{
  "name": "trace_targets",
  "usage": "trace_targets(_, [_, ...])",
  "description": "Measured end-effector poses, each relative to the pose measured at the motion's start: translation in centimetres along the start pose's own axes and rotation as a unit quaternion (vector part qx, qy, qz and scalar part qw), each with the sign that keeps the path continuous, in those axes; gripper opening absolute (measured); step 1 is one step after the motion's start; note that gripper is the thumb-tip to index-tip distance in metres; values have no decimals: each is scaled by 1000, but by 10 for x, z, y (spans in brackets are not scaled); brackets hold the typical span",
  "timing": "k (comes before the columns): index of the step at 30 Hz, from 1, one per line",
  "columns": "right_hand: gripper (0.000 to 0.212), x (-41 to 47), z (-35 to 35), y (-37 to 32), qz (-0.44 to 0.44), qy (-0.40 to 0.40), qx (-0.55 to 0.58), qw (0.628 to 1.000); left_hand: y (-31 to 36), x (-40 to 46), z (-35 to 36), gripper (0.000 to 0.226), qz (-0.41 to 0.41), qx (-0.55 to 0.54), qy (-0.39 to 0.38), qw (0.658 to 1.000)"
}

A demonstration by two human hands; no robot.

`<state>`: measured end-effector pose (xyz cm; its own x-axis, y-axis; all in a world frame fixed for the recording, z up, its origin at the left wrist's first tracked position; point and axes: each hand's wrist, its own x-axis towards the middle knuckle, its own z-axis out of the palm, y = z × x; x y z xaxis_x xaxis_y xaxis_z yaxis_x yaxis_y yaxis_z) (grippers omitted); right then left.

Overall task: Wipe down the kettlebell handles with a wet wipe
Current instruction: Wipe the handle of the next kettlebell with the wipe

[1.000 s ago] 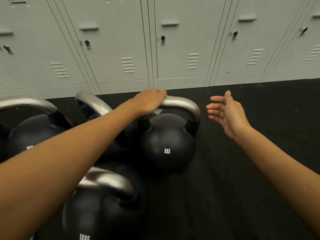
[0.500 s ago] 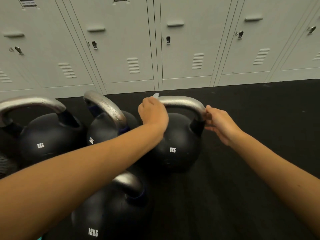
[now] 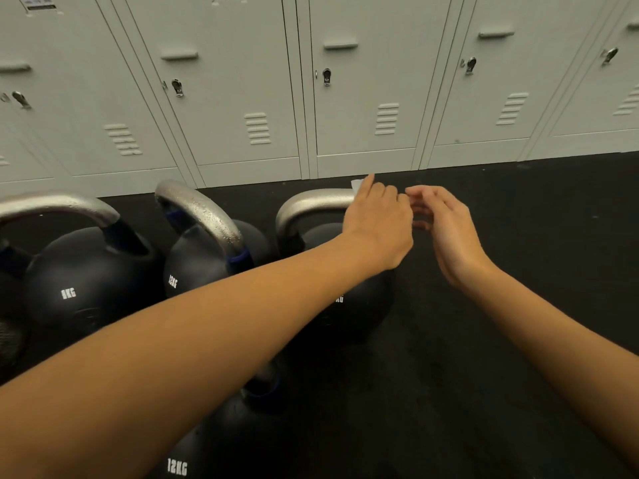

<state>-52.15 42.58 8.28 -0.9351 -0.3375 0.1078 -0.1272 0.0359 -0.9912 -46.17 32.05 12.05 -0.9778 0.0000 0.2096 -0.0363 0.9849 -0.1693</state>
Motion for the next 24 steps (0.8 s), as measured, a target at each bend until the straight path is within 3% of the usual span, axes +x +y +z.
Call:
trace_targets(5, [31, -11, 2, -4, -86, -14, 4, 996, -1, -2, -7, 46, -1, -154, 33, 988])
trace_targets(10, [42, -18, 18, -9, -104, -83, -19, 991, -15, -4, -32, 59, -69, -376, 11, 924])
trace_targets(15, [44, -18, 35, -14, -129, -93, -109, 981, -54, -19, -40, 45, -82, -371, 78, 922])
trace_targets(18, [37, -10, 46, -13, -155, -81, -178, 968, -82, -29, -42, 36, -136, -372, 76, 915])
trace_targets(21, [31, -5, 48, -13, -133, -75, -153, 976, -103, -38, -40, 29, -232, -431, 37, 871])
trace_targets(24, [36, -7, 42, -2, -44, -56, -70, 995, -112, -49, -30, 25, -270, -450, 0, 851])
